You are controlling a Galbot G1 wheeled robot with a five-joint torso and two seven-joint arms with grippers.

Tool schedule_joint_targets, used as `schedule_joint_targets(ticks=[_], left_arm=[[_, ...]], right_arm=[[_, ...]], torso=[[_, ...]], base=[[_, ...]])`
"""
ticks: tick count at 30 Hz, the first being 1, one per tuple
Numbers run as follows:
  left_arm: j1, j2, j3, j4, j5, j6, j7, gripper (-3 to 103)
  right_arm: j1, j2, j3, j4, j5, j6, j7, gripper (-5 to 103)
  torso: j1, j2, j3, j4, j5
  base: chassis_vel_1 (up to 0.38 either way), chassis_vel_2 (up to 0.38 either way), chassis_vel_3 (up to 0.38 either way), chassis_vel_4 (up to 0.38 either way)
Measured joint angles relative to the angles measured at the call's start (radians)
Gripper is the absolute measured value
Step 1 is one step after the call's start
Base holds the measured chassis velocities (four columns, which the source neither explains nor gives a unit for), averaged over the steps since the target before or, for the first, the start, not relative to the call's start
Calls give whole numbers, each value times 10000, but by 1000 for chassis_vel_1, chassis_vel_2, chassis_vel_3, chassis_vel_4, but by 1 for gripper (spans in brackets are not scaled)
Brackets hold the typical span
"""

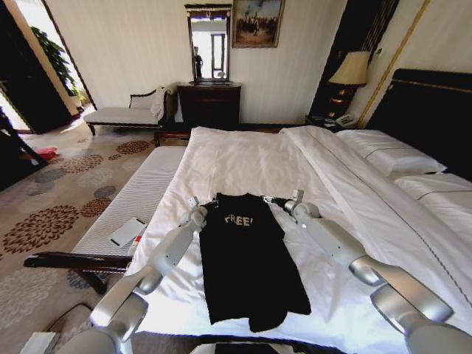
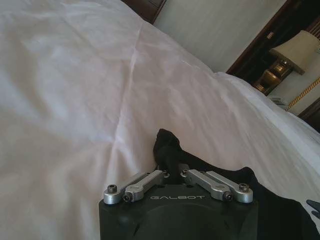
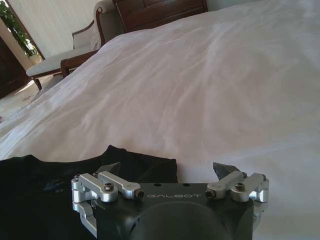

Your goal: Fold the clothes on the bed.

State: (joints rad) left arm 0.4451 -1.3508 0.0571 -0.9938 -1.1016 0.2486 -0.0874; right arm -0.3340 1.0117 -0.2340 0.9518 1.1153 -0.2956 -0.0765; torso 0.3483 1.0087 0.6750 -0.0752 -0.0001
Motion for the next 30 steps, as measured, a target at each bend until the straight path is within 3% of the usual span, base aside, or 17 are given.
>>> schedule_joint_targets(ticks=[18, 20, 22, 24, 27, 29, 30], left_arm=[[-63, -71, 57, 157, -7, 4, 53, 3], [-70, -98, 55, 221, -7, 5, 68, 3], [-76, -119, 51, 251, -6, 6, 73, 3], [-76, -122, 50, 252, -5, 6, 73, 3], [-78, -138, 53, 250, -6, 6, 73, 3], [-82, -145, 54, 250, -6, 7, 72, 3], [-95, -161, 55, 262, -4, 7, 71, 3]], right_arm=[[153, 776, 10, -1041, -436, 137, -157, 101], [180, 827, 10, -1145, -460, 144, -157, 96], [193, 837, 10, -1174, -461, 162, -156, 80], [198, 835, 10, -1175, -461, 166, -155, 80], [227, 820, -1, -1169, -450, 190, -131, 64], [237, 822, -9, -1169, -449, 202, -120, 64], [251, 832, -21, -1172, -451, 239, -101, 58]], torso=[[0, 0, 0, -1, 0], [0, 0, 0, 0, 0], [0, 0, 0, 0, 0], [0, 0, 1, -1, 1], [0, 0, 0, -1, 1], [0, 0, 1, -1, 1], [0, 0, 0, 0, 0]], base=[[0, 0, 0, 0], [0, 0, 0, 0], [0, 0, 0, 0], [0, 0, 0, 0], [0, 0, 0, 0], [0, 0, 0, 0], [0, 0, 0, 0]])
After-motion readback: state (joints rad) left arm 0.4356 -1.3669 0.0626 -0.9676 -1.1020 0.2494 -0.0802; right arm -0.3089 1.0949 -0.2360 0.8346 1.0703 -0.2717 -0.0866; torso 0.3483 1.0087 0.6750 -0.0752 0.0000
